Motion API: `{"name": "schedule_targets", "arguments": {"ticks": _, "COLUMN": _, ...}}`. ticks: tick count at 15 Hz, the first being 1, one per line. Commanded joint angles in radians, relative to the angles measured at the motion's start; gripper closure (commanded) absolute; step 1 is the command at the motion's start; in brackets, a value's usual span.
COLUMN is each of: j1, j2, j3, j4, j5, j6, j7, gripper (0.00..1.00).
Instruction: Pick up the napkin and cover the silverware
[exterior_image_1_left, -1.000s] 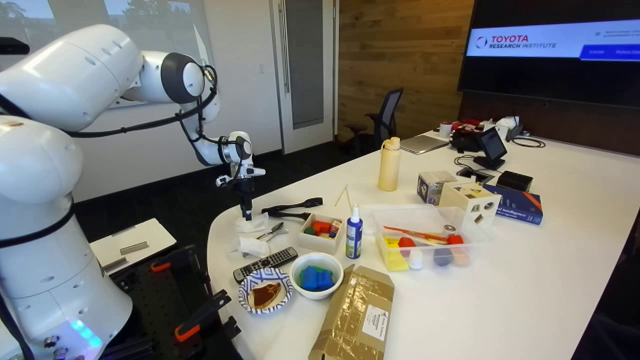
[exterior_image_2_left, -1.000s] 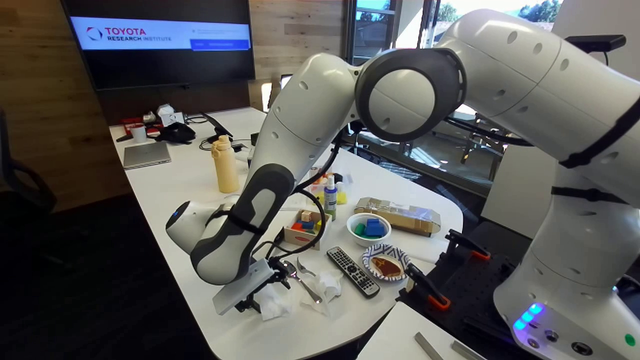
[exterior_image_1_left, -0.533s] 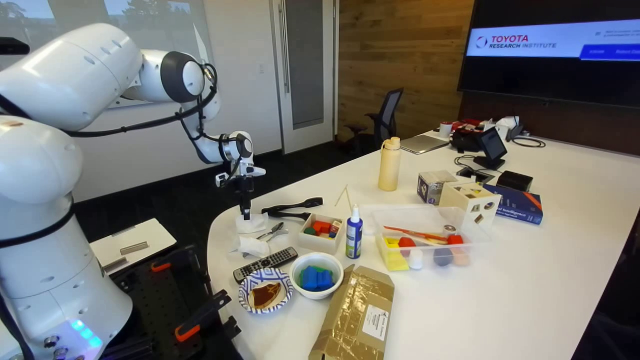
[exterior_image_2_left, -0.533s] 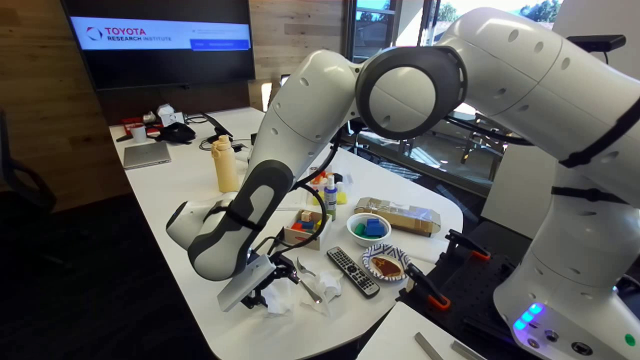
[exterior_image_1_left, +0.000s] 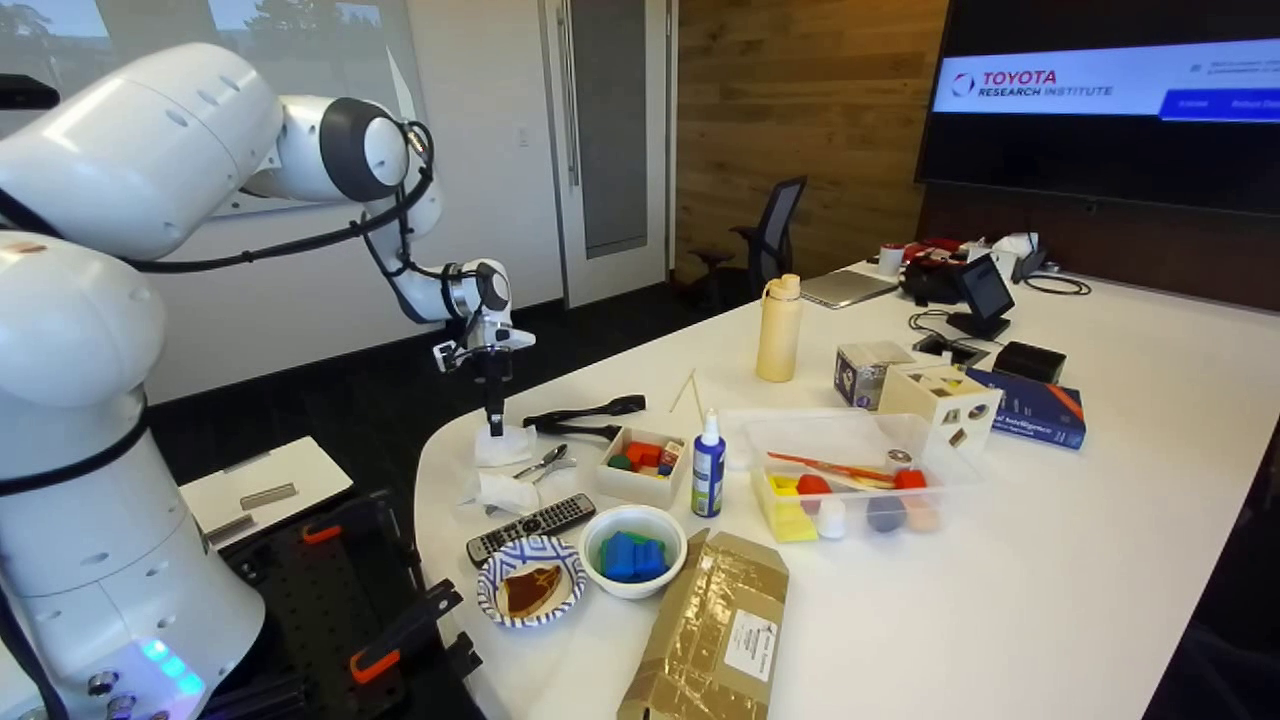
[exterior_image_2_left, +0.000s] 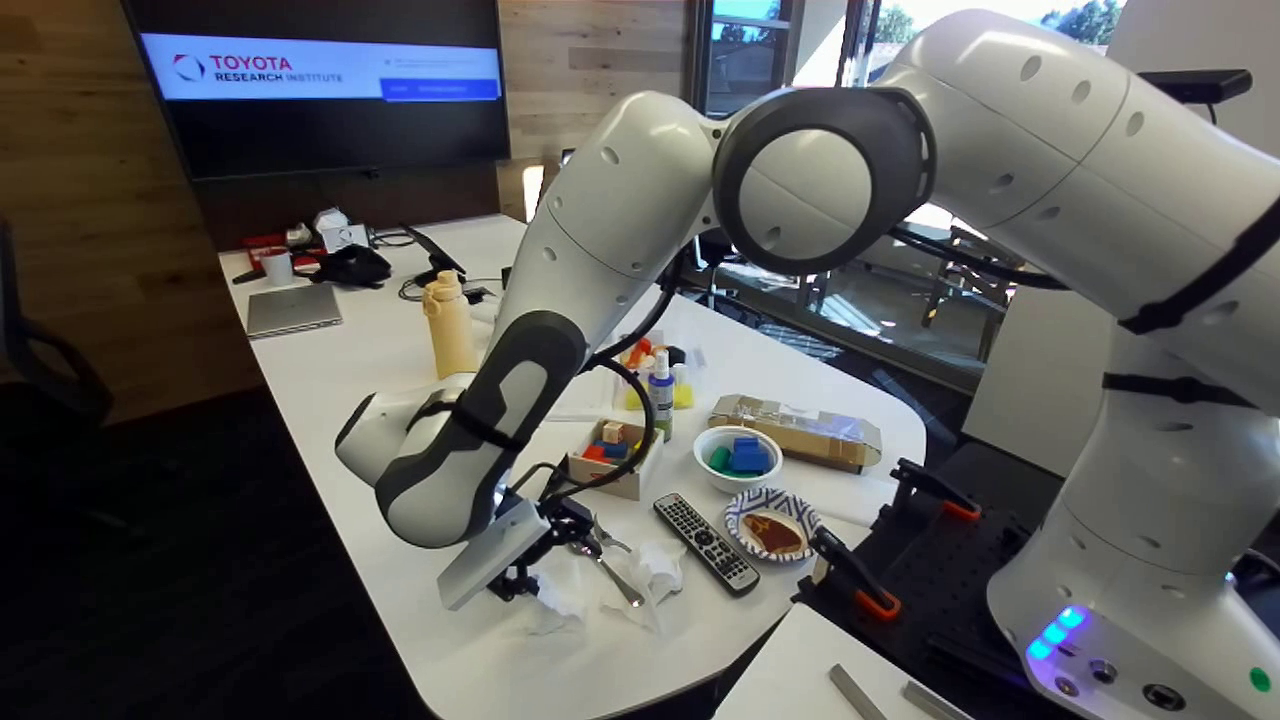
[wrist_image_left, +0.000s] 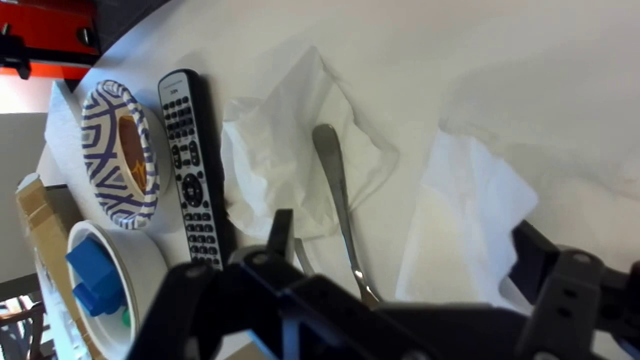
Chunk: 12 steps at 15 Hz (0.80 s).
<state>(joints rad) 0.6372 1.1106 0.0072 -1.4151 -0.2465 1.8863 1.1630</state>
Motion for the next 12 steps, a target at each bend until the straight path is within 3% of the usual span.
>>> {"name": "schedule_targets", "arguments": {"ticks": 1, "j1": 0.000, "j2": -0.050, "j3": -0.014, "j4": -0.042, "j5": 0.008, "j6": -0.028, "j7": 0.046, "gripper": 0.00}}
{"name": "schedule_targets", "arguments": {"ticks": 3, "j1": -0.004, "j2": -0.052, "j3": -0.014, "j4": -0.047, "j5": 0.008, "j6": -0.028, "j7": 0.058, "gripper": 0.00}}
{"name": "schedule_targets", "arguments": {"ticks": 4, "j1": -0.005, "j2": -0.052, "j3": -0.013, "j4": -0.048, "j5": 0.009, "j6": -0.028, "j7": 0.065, "gripper": 0.06}}
{"name": "schedule_targets", "arguments": {"ticks": 5, "j1": -0.006, "j2": -0.052, "j3": -0.013, "j4": -0.049, "j5": 0.008, "j6": -0.029, "j7": 0.069, "gripper": 0.14}}
{"name": "schedule_targets", "arguments": {"ticks": 6, "j1": -0.007, "j2": -0.052, "j3": -0.011, "j4": -0.050, "j5": 0.009, "j6": -0.029, "j7": 0.070, "gripper": 0.29}}
{"name": "schedule_targets", "arguments": {"ticks": 8, "j1": -0.007, "j2": -0.052, "j3": -0.010, "j4": -0.053, "j5": 0.009, "j6": -0.030, "j7": 0.071, "gripper": 0.38}}
{"name": "schedule_targets", "arguments": {"ticks": 12, "j1": -0.006, "j2": -0.059, "j3": -0.013, "j4": -0.066, "j5": 0.007, "j6": -0.029, "j7": 0.079, "gripper": 0.70}}
